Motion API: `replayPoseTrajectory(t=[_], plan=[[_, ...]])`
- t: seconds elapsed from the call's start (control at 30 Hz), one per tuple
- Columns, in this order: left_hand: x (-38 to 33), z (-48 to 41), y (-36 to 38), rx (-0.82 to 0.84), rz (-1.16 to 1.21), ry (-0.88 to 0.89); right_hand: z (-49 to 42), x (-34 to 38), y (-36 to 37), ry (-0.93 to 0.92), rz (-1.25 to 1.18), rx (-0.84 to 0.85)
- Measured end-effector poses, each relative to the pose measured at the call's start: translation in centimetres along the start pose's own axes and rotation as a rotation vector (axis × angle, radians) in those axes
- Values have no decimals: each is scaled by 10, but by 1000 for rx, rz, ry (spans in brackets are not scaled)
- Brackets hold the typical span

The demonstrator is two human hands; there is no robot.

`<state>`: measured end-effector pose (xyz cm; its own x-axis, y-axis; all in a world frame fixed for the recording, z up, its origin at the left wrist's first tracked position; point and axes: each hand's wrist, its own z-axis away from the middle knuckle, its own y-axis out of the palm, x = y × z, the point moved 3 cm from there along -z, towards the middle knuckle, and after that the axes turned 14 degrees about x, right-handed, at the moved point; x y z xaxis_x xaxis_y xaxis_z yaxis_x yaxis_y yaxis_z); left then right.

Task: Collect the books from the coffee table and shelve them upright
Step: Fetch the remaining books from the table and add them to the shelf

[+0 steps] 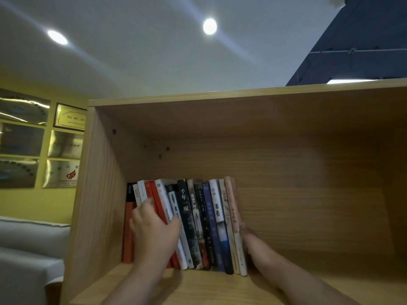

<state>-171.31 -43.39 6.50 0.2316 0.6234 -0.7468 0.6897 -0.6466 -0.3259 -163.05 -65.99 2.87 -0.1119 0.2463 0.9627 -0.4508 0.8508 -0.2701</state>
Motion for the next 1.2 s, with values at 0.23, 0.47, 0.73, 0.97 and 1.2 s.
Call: replayPoseTrajectory(t=[0.23, 0.47, 0.73, 0.97, 1.2], plan=[[47, -23, 0, 414, 368, -270, -10, 4, 3, 23, -3, -36], [50, -37, 4, 320, 423, -221, -18, 12, 14, 27, -63, 18], [49, -33, -6, 14, -263, -132, -28, 17, 50, 0, 135, 151], [42, -21, -3, 289, -284, 37, -18, 24, 42, -261, 281, 5], [49, -29, -4, 421, -692, 22, -13, 28, 40, -278, 526, 89]])
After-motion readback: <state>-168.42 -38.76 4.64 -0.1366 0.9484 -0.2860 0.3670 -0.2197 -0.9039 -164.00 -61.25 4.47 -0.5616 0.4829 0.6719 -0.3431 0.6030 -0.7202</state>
